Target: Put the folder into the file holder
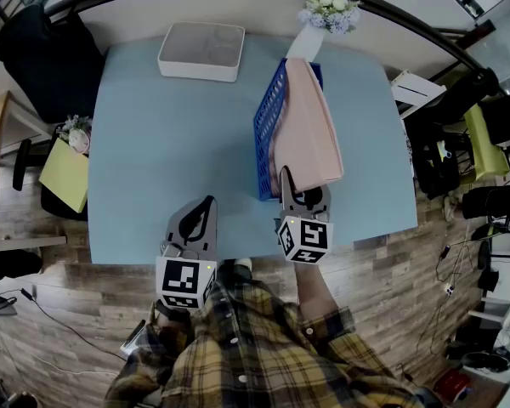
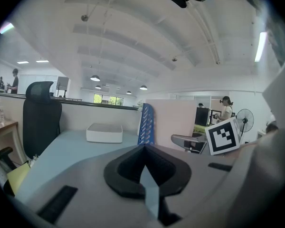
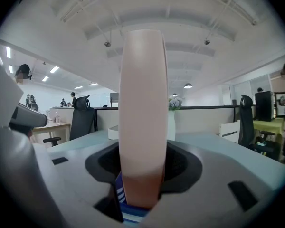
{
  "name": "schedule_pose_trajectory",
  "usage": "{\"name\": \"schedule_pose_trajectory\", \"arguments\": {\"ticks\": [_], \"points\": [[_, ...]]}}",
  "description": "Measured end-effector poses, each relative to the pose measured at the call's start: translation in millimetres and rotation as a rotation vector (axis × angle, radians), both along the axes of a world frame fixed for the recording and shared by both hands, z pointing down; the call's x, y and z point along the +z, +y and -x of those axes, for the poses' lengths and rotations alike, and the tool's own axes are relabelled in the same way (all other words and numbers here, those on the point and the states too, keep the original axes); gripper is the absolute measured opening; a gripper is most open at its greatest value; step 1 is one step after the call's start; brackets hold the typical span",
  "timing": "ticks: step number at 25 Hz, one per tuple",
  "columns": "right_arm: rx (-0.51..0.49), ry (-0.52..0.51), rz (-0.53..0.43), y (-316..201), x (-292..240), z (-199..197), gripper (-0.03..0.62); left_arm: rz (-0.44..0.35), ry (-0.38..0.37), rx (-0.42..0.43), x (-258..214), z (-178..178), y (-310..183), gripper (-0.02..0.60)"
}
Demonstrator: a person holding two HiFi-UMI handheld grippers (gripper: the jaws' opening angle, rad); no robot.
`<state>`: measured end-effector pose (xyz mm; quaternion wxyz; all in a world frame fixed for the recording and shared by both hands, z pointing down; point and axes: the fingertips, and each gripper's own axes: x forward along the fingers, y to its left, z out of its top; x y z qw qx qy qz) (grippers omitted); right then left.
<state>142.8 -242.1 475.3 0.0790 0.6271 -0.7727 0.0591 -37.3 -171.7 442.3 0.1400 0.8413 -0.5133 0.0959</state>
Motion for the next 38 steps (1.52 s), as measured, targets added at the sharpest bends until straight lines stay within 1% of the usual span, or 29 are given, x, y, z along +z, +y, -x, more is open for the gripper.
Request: {"name": "schedule_pose_trajectory", "arguments": {"ticks": [7, 14, 19, 32, 38], "points": [[-0.013, -0.013, 0.008, 1.2, 3.1, -0.1, 0.201, -0.002, 0.003, -0.001, 0.8, 0.0, 0.8, -0.011], [-0.044, -0.044, 0.038, 6.4, 7.7, 1.9, 0.242, -0.004, 0.004, 0.001, -0.7, -1.1, 4.4, -0.011], [-0.039, -0.068, 0.055, 9.6, 10.4, -1.6, 0.268, -0.008, 0.005, 0.003, -2.2, -4.0, 8.2, -0.011], [-0.051, -0.096, 0.062, 24.1, 4.3, -5.9, 0.275, -0.026, -0.003, -0.001, -8.9, -7.2, 25.3, -0.011], [-0.061, -0.116, 0.049, 36.0, -6.5, -8.6, 0.275, -0.048, -0.002, -0.007, -16.5, -8.8, 36.1, -0.011]]}}
